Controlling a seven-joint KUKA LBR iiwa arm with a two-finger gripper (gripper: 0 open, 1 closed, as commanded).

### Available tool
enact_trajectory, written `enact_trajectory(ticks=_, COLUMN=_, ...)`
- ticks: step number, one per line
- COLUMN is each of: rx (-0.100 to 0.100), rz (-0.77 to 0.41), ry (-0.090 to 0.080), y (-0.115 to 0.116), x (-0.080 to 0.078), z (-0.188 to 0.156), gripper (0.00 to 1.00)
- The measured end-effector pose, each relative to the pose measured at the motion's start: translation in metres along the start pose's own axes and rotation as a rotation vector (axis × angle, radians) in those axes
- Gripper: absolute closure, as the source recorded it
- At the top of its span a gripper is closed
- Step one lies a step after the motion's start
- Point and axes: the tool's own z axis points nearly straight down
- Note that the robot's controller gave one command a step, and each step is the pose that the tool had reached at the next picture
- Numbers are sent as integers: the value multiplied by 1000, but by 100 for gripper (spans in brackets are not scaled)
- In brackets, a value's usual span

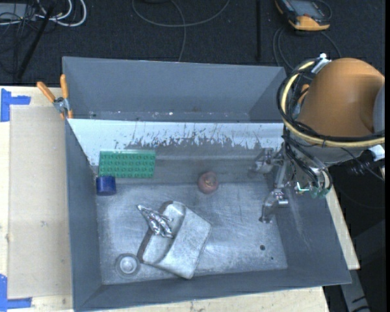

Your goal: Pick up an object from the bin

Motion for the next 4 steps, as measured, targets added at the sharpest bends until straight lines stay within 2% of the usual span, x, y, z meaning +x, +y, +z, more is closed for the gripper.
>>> enact_trajectory(ticks=1, rx=0, rz=226, ry=-19, y=48, x=-80, z=156, gripper=0)
enact_trajectory(ticks=2, rx=1, rz=169, ry=-11, y=41, x=-79, z=139, gripper=0)
enact_trajectory(ticks=3, rx=0, rz=177, ry=-9, y=38, x=-80, z=140, gripper=0)
enact_trajectory(ticks=4, rx=-7, rz=418, ry=-23, y=32, x=-87, z=162, gripper=0)
